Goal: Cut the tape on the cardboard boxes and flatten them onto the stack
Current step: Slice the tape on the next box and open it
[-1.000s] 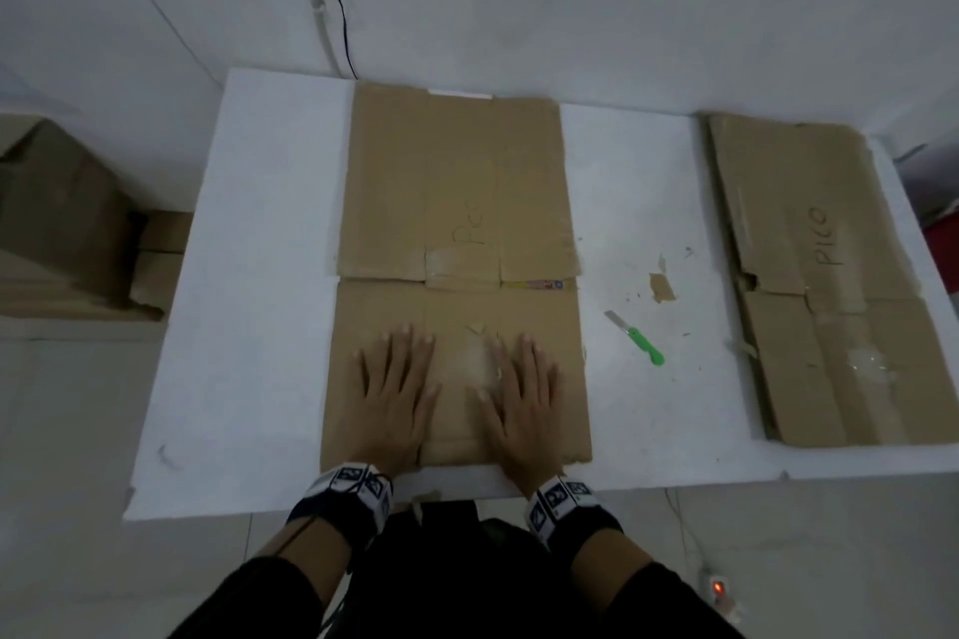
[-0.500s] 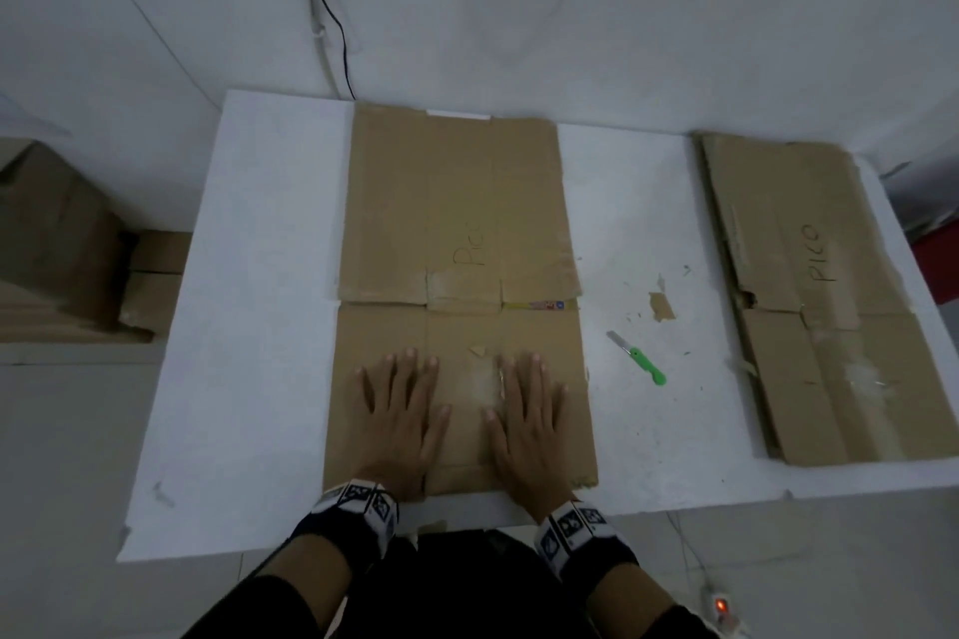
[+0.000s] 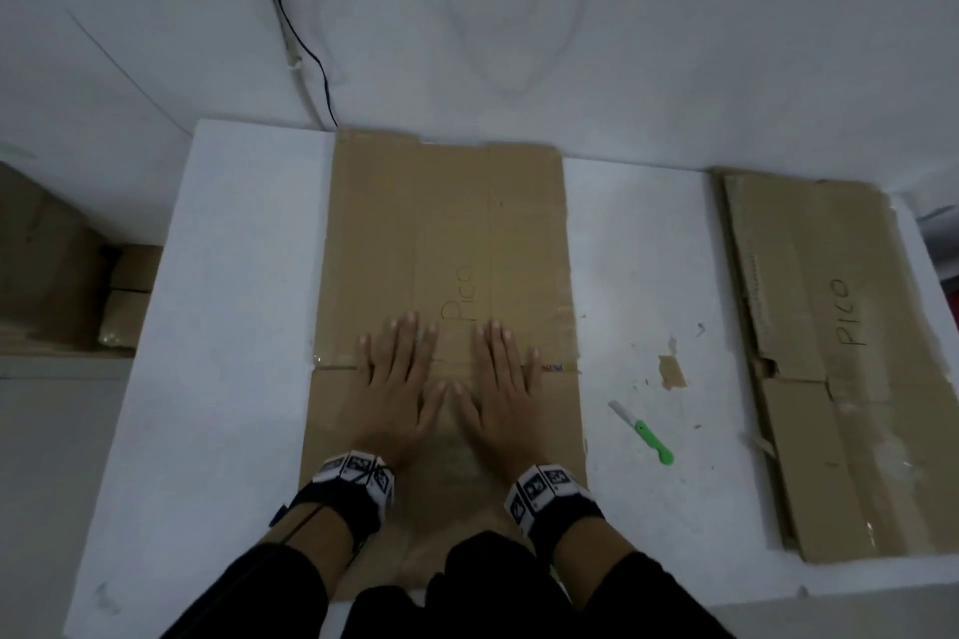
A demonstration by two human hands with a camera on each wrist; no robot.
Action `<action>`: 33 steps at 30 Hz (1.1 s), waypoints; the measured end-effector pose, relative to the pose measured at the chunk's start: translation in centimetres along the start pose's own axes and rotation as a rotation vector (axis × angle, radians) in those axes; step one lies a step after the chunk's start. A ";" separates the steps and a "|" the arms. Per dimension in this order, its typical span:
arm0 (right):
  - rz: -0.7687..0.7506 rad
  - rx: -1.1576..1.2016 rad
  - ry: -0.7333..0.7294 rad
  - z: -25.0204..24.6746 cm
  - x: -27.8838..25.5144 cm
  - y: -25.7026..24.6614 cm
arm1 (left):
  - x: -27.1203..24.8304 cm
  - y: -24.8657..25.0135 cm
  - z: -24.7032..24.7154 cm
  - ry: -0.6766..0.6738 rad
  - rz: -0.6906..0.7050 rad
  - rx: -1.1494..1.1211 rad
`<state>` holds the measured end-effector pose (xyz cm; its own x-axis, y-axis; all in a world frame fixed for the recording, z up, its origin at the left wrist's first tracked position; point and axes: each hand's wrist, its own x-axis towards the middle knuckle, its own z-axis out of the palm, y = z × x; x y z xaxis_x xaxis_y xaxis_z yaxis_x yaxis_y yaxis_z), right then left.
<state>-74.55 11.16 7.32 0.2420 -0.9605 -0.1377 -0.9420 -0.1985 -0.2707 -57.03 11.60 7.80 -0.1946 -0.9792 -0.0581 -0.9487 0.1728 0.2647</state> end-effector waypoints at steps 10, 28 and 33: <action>0.103 0.080 0.186 -2.6 6.0 0.5 | 7.0 0.0 -2.2 0.149 -0.183 -0.128; 0.000 0.021 0.156 -4.4 20.2 3.2 | 19.4 -4.5 -2.3 0.230 -0.071 -0.020; 0.134 0.014 -0.110 -7.1 25.1 5.0 | 23.0 -6.4 -2.7 0.123 -0.158 -0.011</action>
<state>-74.87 -15.34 9.26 0.1388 -0.9509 -0.2768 -0.9644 -0.0662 -0.2562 -54.78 -12.27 7.41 -0.0110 -0.9998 0.0181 -0.9622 0.0155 0.2718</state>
